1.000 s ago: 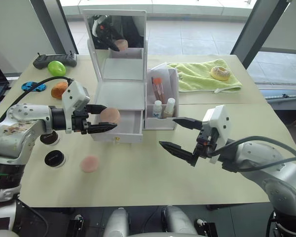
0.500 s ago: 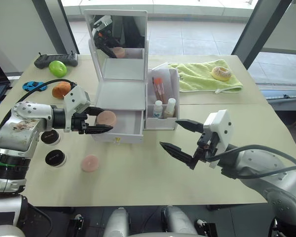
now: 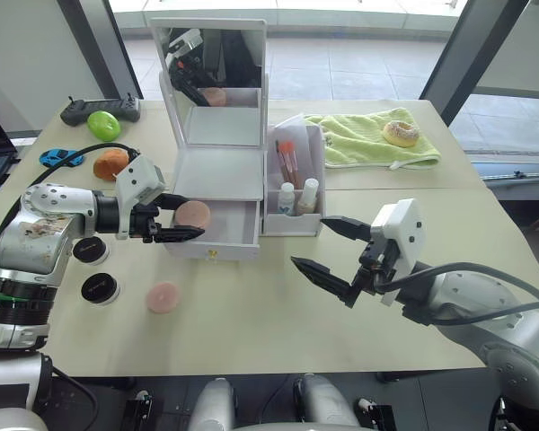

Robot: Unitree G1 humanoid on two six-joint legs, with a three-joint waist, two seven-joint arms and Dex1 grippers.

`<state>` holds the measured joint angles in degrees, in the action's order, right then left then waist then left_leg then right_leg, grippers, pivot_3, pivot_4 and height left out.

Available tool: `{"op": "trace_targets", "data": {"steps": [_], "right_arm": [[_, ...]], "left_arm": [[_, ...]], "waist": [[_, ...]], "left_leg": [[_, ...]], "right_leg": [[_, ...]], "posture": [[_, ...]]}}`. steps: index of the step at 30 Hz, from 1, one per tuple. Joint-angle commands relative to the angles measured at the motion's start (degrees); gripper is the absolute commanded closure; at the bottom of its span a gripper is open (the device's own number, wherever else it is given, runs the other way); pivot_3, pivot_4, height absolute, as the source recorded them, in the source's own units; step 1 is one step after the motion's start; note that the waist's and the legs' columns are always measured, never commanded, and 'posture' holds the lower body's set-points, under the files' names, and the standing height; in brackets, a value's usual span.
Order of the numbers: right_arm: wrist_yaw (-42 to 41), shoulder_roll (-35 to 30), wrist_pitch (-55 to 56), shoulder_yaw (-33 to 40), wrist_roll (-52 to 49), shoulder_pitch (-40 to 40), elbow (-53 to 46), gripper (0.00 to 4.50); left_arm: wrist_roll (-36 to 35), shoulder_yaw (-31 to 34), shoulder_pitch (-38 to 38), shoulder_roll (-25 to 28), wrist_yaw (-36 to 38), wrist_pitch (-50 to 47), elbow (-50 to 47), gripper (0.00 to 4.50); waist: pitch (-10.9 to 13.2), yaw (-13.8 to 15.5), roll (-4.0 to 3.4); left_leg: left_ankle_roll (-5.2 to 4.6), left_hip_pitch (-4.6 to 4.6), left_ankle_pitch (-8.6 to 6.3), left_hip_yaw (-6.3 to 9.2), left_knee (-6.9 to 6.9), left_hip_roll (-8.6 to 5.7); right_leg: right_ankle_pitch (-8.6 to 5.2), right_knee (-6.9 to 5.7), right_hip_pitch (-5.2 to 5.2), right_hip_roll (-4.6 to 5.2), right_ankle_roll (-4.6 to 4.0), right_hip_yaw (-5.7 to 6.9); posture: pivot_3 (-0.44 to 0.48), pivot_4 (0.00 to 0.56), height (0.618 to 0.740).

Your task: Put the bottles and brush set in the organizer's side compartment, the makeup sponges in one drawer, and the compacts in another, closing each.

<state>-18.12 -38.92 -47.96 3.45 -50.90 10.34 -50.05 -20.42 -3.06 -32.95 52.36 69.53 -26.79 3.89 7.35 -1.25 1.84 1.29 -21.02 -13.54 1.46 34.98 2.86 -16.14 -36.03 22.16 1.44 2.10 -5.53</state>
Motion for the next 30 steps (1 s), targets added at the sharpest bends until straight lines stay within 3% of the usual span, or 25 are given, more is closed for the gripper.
{"op": "trace_targets", "data": {"steps": [1,5,6,9,22,30], "right_arm": [[-0.3,-0.2,1.1,1.4,-0.6,0.9,-1.2,0.00],[-0.6,-0.1,1.2,1.4,-0.4,1.2,-0.9,0.00],[-0.6,-0.1,1.2,1.4,-0.4,1.2,-0.9,0.00],[-0.7,-0.1,1.2,1.3,-0.3,1.3,-0.8,0.00],[-1.4,-0.5,1.6,2.2,0.1,1.1,-0.1,0.00],[-6.7,-6.2,2.1,12.8,0.3,-5.7,2.5,0.00]], "left_arm": [[-0.3,1.7,0.5,1.3,0.5,-1.2,-1.4,1.51],[-0.2,2.0,0.6,1.2,0.2,-1.8,-1.9,1.51],[-0.1,2.1,0.5,1.1,0.0,-1.9,-1.9,0.79],[-0.1,2.4,0.1,1.1,-0.2,-2.5,-2.0,0.03],[-4.5,7.0,-2.5,1.1,0.4,-6.8,-1.1,0.03],[-5.5,13.6,-0.1,5.5,1.8,-5.5,4.2,0.03]], "waist": [[0.0,0.0,0.00],[0.0,0.0,0.00],[0.0,0.0,0.00],[0.0,0.0,0.00],[0.0,0.0,0.01],[0.0,0.1,-0.01]], "left_leg": [[0.00,0.00,0.00,0.00,0.00,0.00],[0.00,0.00,0.00,0.00,0.00,0.00],[0.00,0.00,0.00,0.01,0.00,0.00],[0.00,0.00,0.00,0.01,0.02,0.00],[0.00,-0.03,0.00,0.03,0.08,0.00],[0.00,-0.02,0.00,0.02,0.09,0.00]], "right_leg": [[0.00,0.00,0.00,0.00,0.00,0.00],[0.00,-0.01,0.00,-0.01,0.00,0.00],[0.00,-0.01,0.00,-0.01,0.00,0.00],[0.00,-0.01,0.00,-0.01,0.00,0.00],[0.00,-0.04,0.01,-0.02,0.00,0.02],[0.00,-0.04,0.00,-0.01,0.00,0.02]], "posture": [[0.000,0.150,0.740],[0.000,0.150,0.740],[0.000,0.150,0.740],[0.000,0.150,0.740],[0.000,0.150,0.740],[0.000,0.150,0.740]]}}
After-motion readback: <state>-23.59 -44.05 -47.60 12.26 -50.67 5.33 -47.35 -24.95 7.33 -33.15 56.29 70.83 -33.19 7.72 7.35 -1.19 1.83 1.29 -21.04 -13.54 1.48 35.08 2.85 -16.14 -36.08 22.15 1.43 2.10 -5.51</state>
